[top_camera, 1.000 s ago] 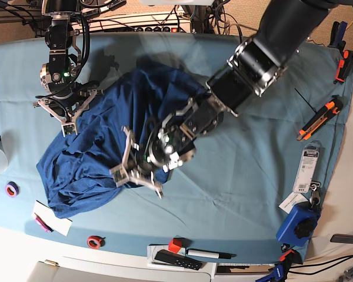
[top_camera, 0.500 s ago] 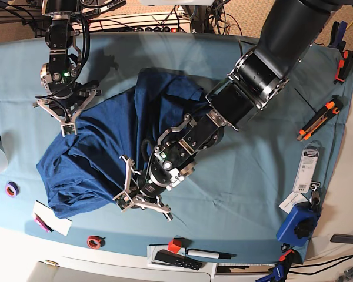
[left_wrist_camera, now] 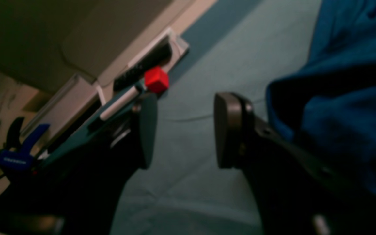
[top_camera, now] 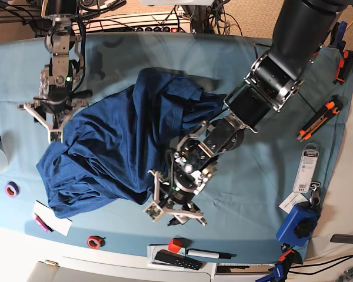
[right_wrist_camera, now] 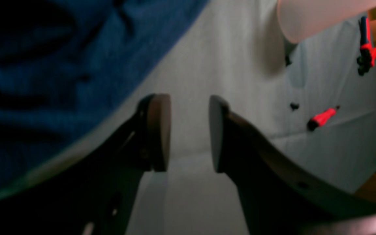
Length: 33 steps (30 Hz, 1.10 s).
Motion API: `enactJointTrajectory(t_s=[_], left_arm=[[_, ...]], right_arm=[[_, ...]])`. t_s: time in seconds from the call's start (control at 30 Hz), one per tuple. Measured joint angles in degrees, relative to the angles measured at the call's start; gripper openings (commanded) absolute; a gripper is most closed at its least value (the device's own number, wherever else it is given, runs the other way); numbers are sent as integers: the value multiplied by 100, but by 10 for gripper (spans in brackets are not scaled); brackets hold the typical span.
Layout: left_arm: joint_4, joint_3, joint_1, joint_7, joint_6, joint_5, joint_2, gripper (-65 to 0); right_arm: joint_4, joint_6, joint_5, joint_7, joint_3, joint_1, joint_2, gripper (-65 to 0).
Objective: Layout the t-shirt on the table in an organized manner, then fold the t-shirt properly
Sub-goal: 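Grasp the shirt's middle with the left gripper and drag it across the table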
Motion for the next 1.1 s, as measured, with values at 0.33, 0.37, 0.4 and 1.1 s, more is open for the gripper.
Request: enactJointTrajectory(t_s=[0.33, 0.37, 0.4, 1.1], left_arm=[[-22, 22, 219, 72, -1932, -629, 227, -362], [-24, 20, 184, 59, -1871, -627, 286, -362], [-59, 15, 118, 59, -1836, -627, 354, -362], [-2354, 66, -243, -719, -1882, -645, 949, -650]], right_arm=[[0, 146, 562, -57, 2, 273, 0, -431], [0, 149, 562, -118, 2, 273, 0, -431], [0, 146, 560, -133, 2, 273, 2, -431], [-26, 149, 560, -107, 2, -92, -374, -431]])
